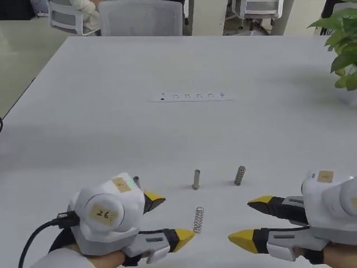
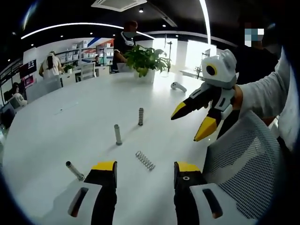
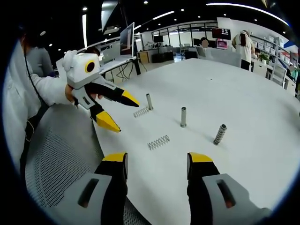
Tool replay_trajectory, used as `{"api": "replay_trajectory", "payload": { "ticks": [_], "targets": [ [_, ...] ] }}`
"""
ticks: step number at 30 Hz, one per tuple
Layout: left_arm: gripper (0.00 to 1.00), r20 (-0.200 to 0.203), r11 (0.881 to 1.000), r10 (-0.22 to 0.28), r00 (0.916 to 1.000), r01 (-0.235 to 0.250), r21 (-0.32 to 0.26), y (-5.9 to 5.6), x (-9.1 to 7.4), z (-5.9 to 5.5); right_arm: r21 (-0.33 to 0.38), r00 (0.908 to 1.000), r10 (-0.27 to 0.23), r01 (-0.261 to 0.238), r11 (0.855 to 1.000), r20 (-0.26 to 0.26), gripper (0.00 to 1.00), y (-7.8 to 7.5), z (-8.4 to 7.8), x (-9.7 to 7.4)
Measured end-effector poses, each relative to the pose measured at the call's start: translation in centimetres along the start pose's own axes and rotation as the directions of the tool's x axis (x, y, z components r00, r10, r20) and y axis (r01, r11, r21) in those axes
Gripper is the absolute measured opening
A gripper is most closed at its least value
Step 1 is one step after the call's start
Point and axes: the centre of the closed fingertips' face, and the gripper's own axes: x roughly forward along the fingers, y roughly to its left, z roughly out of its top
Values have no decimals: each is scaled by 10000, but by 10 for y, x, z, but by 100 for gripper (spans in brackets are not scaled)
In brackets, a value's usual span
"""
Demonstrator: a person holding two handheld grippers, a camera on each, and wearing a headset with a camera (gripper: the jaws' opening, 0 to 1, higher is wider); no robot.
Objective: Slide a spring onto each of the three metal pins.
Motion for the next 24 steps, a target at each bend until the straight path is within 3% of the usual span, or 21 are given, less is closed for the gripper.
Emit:
{"api": "replay_trajectory", "payload": {
  "ticks": [6,9,13,17,20,24],
  "targets": [
    [39,-336,9996,251,9991,-254,-81,-4,18,-4,106,9999,-154,153,9998,15,50,-4,-4,-6],
    [38,-632,9982,385,9973,-412,-432,-4,28,-10,168,9997,-227,226,9996,26,50,-5,-5,-8],
    [36,-906,9977,585,9942,-612,-274,-7,35,-15,199,9996,-286,286,9994,27,49,-7,-6,-9],
    [32,-1250,9947,847,9885,-911,-467,-5,43,-23,238,9995,-322,320,9992,77,49,-8,-5,-10],
    [30,-1562,9951,823,9843,-897,-408,-9,50,-28,261,9994,-347,344,9991,91,49,-9,-5,-10],
    [28,-1651,9952,922,9820,-963,-170,-10,56,-30,308,9993,-377,374,9988,85,49,-10,-6,-12]
  ]
}}
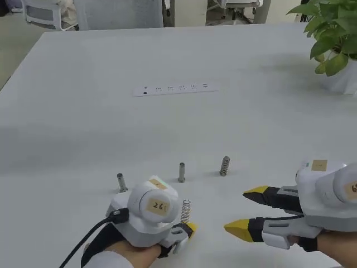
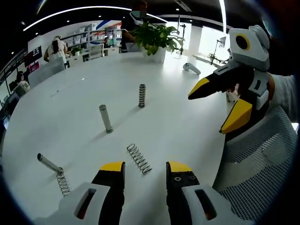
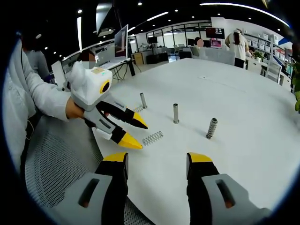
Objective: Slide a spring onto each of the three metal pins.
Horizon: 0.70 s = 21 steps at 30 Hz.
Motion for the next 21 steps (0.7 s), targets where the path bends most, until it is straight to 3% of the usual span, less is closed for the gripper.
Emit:
{"api": "replay_trajectory", "payload": {
  "ticks": [8,21],
  "targets": [
    [22,-279,9993,229,9993,-221,290,6,11,-2,53,10000,-61,61,10000,-12,48,-1,0,-2],
    [9,-733,9986,83,9973,-45,528,9,16,-10,42,10000,-85,86,10000,-24,48,-2,2,-2]
  ]
}}
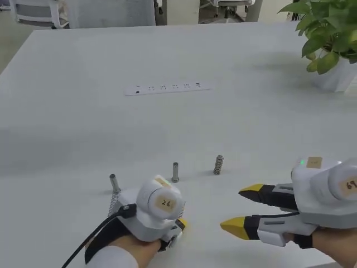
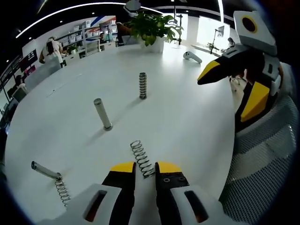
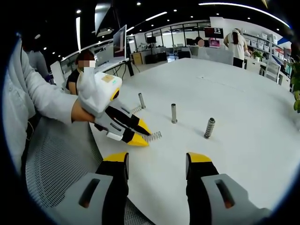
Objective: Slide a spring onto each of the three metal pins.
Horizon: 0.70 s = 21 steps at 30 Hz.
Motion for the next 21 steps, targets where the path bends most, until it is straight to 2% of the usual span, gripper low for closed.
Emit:
{"api": "replay_trajectory", "payload": {
  "ticks": [7,16,21],
  "targets": [
    [6,-71,9977,-379,9993,382,568,0,-2,-2,-6,10000,31,-31,10000,-66,47,1,-2,1],
    [4,-22,9955,-645,9979,645,691,1,-3,-4,-67,9999,100,-101,9999,-138,47,2,-2,3],
    [3,58,9952,-857,9963,854,469,1,-4,-5,-106,9996,165,-167,9998,-218,47,4,-2,3]
  ]
}}
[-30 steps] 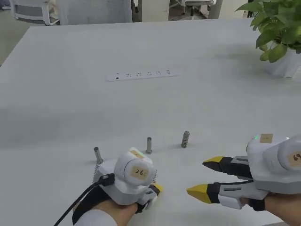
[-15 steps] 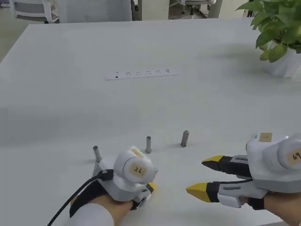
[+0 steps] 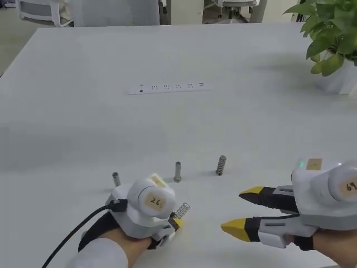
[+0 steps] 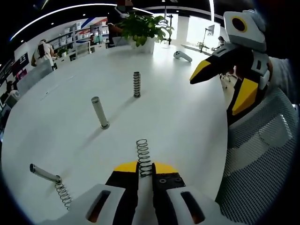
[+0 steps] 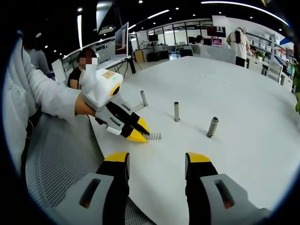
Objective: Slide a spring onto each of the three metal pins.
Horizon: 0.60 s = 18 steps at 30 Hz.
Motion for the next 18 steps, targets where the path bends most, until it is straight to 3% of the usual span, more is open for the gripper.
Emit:
{"api": "replay_trajectory", "payload": {
  "ticks": [11,14,18],
  "targets": [
    [2,203,9986,-398,9990,390,360,-1,-8,0,-200,9996,237,-240,9995,-161,46,5,2,4],
    [2,224,9979,-570,9981,562,333,-1,-10,-2,-317,9985,452,-462,9984,-309,46,7,2,5],
    [2,593,9939,-1107,9921,1103,100,-6,-20,2,-522,9938,959,-988,9937,-556,45,14,3,8]
  ]
}}
